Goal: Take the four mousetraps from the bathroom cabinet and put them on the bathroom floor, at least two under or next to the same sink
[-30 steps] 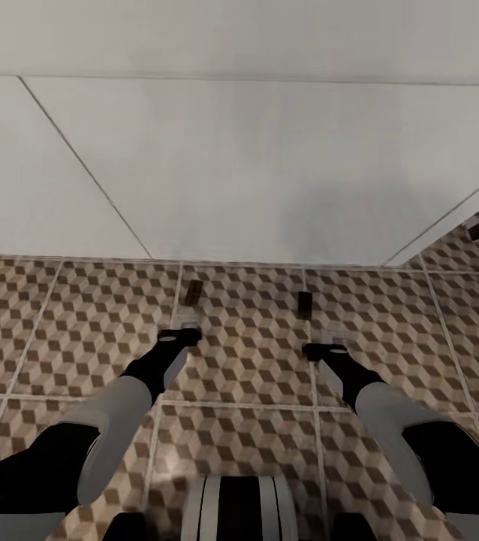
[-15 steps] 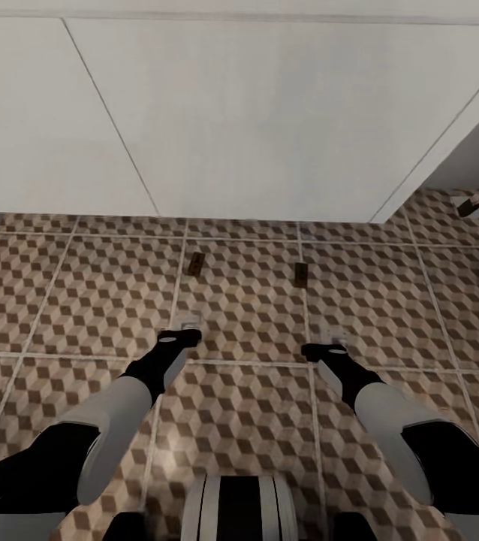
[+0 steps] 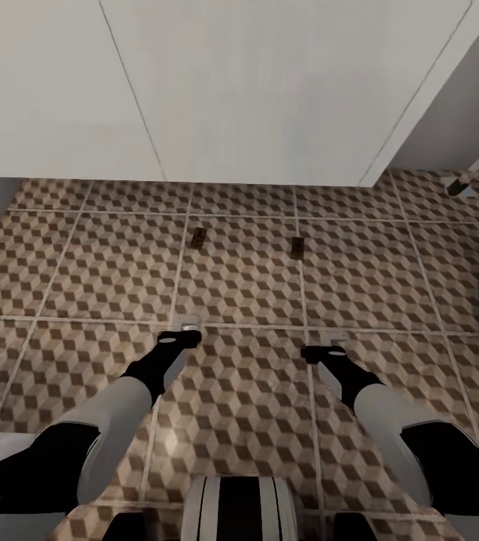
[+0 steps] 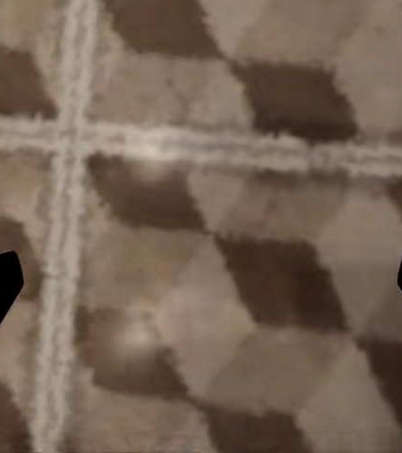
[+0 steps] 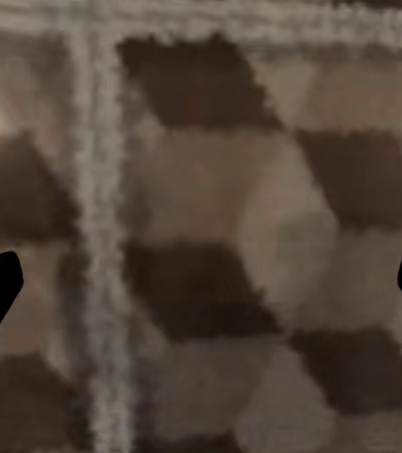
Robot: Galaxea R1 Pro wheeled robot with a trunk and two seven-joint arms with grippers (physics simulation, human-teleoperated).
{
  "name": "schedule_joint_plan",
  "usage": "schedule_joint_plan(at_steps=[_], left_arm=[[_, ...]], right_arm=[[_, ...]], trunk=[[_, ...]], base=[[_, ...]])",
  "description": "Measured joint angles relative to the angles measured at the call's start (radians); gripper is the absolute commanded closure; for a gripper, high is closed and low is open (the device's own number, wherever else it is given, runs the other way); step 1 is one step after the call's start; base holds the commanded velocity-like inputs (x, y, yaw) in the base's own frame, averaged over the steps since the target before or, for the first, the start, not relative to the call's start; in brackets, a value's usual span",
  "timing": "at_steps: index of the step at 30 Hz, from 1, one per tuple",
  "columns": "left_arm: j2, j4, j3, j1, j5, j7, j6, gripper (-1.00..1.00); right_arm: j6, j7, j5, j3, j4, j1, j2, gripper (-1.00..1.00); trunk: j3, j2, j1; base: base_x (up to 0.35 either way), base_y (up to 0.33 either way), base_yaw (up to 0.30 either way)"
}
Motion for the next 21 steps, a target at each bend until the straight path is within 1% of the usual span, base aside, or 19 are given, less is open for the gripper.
schedule_joint_plan(at_steps=[12,21], left_arm=[[0.000,0.012,0.000,0.000,-0.001,0.000,-0.001,-1.00],[0.000,0.040,0.000,0.000,-0.003,0.000,-0.009,-1.00]], right_arm=[[0.000,0.000,0.001,0.000,0.009,0.001,-0.004,-1.00],[0.000,0.000,0.001,0.000,0.010,0.000,-0.002,-1.00]], trunk=[[0.000,0.000,0.000],[0.000,0.000,0.000]], base=[[-0.349,0.000,0.000],[-0.339,0.000,0.000]])
